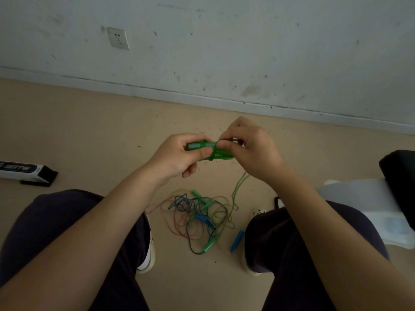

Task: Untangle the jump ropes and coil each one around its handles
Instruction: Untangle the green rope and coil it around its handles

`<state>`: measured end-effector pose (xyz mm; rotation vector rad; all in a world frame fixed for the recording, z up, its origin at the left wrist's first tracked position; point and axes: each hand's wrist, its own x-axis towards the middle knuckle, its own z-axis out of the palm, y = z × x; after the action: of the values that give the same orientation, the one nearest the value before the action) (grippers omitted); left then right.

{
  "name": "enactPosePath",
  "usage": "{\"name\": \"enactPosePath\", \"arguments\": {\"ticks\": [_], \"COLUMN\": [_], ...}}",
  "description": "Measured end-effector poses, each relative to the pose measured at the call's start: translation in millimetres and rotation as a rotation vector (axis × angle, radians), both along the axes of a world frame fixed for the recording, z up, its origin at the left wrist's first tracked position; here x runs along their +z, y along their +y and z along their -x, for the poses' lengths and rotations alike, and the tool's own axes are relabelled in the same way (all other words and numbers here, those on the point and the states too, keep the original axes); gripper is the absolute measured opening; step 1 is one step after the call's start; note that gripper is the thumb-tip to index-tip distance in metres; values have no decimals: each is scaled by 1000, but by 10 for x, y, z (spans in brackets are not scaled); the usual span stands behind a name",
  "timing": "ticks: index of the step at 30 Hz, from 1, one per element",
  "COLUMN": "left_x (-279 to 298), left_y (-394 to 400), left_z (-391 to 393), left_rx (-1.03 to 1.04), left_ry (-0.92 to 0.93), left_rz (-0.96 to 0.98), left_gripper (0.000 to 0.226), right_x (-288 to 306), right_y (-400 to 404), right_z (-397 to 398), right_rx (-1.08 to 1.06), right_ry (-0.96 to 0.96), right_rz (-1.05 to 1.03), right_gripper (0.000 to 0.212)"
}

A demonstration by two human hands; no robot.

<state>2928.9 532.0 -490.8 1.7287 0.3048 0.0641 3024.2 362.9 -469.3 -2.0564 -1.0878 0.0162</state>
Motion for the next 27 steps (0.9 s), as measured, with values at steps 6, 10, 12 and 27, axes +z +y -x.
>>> {"name": "enactPosePath", "arguments": {"ticks": [6, 10, 12, 27], "left_x": [47, 65, 90, 1], "left_y": [23, 37, 38, 23], "left_z": [49, 75, 86, 72], "left_rx": [-165, -202, -221, -249], "left_ry": [61, 107, 128, 71], "left_rz": [100, 166, 179, -53], "left_gripper": [29, 32, 35, 22], "right_x": [-98, -114, -120, -133], "right_y": [53, 72, 88, 129], "right_z": [13, 71, 82, 115], "right_rx": [30, 48, 29, -75], "right_ry": [102, 145, 140, 405], "right_rz": [-6, -30, -39, -90], "right_gripper": [12, 14, 14, 14]}}
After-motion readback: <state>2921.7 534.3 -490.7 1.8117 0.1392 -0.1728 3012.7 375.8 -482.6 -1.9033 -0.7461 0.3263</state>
